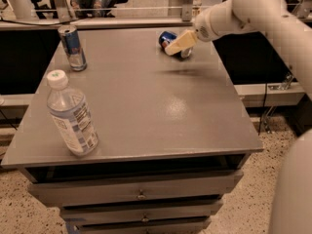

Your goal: Pick pepsi can

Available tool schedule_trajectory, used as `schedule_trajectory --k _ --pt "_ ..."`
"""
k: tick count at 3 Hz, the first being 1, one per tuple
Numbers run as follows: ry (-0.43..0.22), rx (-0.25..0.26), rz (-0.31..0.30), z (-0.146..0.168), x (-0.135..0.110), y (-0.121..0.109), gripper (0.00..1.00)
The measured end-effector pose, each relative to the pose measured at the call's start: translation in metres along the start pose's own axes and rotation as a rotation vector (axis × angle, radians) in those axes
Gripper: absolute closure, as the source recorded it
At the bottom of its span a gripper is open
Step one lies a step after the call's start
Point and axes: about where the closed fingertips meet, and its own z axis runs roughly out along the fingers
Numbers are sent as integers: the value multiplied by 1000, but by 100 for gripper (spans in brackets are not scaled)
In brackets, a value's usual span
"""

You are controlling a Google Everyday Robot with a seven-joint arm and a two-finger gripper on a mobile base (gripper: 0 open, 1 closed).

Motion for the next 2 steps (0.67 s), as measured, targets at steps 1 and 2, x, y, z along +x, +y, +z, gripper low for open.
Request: schedule_trajectory --k 1,2 --pt "15 -31 20 39 4 -6 0" --pt "34 -61 31 63 9 -6 16"
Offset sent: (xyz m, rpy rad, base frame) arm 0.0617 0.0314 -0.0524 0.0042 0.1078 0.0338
